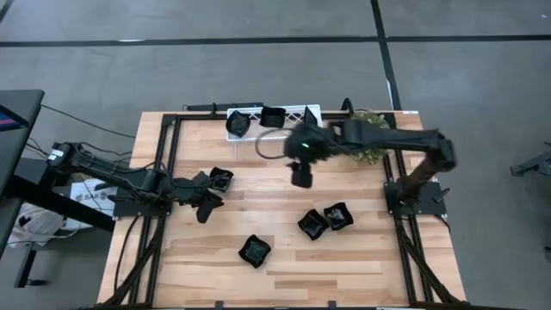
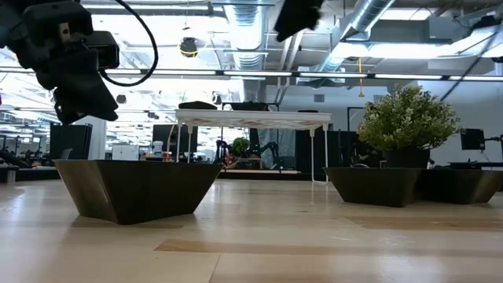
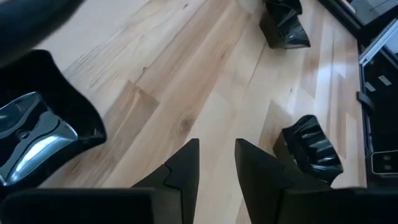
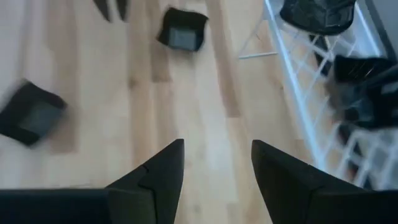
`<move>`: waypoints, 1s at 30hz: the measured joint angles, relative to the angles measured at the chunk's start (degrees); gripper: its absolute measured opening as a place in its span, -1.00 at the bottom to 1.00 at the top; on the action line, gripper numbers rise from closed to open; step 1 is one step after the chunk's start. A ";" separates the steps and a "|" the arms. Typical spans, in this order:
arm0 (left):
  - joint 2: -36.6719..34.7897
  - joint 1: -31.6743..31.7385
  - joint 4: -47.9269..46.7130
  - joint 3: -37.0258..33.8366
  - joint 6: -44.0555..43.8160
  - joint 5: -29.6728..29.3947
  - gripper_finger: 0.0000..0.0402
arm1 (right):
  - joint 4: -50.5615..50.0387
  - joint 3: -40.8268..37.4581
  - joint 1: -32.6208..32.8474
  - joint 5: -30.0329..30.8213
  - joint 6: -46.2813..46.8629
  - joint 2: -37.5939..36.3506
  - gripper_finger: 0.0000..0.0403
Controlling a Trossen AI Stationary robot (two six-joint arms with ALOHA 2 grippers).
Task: Pick & Place Mini shaped plates
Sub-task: Stack the black distorted square plate on top of the black distorted square plate on the shelf
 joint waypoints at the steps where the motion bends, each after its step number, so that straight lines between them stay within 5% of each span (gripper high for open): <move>1: 0.03 0.00 0.13 0.00 0.02 0.00 -0.48 | 2.54 -3.88 0.97 0.10 2.34 -2.75 -0.09; 8: -0.33 0.00 -0.49 0.00 0.01 -0.22 -0.48 | 19.27 -28.63 10.95 4.06 22.27 -18.70 -0.11; 14: -0.20 0.00 -0.52 0.00 -0.32 -1.08 -0.48 | 29.82 -40.11 20.76 4.07 39.47 -23.33 -0.13; 30: -0.25 0.00 0.08 0.00 -0.63 -1.47 -0.48 | -7.75 -41.24 30.33 10.20 82.17 -17.46 -0.13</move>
